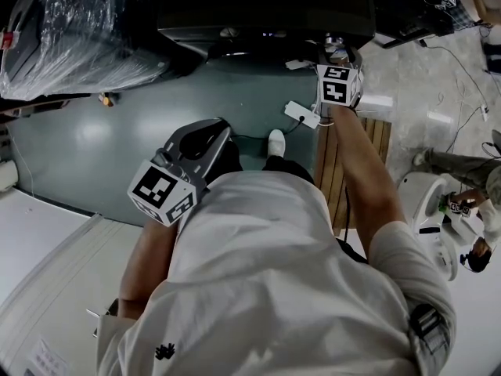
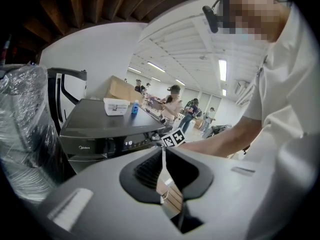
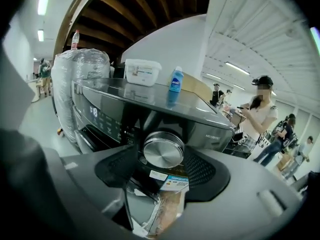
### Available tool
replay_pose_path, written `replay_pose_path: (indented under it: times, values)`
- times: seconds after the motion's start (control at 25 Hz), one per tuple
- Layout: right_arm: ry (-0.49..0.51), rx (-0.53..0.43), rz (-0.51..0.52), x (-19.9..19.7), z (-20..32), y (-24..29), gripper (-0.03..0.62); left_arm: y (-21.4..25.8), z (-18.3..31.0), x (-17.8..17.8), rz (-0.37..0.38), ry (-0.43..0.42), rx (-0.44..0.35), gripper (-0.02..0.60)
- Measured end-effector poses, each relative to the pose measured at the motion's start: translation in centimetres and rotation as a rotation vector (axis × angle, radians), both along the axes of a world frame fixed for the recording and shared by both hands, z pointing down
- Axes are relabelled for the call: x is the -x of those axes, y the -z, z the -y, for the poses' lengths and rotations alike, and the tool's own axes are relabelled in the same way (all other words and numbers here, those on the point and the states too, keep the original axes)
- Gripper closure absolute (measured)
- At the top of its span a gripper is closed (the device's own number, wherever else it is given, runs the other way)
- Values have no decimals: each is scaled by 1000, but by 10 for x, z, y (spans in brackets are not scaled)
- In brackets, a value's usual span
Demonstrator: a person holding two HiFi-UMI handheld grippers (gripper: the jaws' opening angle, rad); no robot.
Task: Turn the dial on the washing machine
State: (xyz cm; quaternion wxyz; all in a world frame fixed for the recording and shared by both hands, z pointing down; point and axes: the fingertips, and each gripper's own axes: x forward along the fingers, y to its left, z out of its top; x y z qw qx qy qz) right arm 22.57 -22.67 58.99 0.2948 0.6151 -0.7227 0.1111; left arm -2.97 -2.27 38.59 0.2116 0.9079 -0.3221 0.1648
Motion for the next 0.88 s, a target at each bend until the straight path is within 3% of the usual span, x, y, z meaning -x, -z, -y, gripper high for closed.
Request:
replay_pose_path:
  times: [0.32,0.64,0.88]
  values:
    - [-101,23,111,-9,4,2,333,2,-3,1,3,2,-3,508]
    - [-197,29,413,-15,3,2,333,2,-3,0,0,-8,-4,508]
    - [-159,9,360,-17,2,7,332,2,-3,-3,5,-21,-4,508]
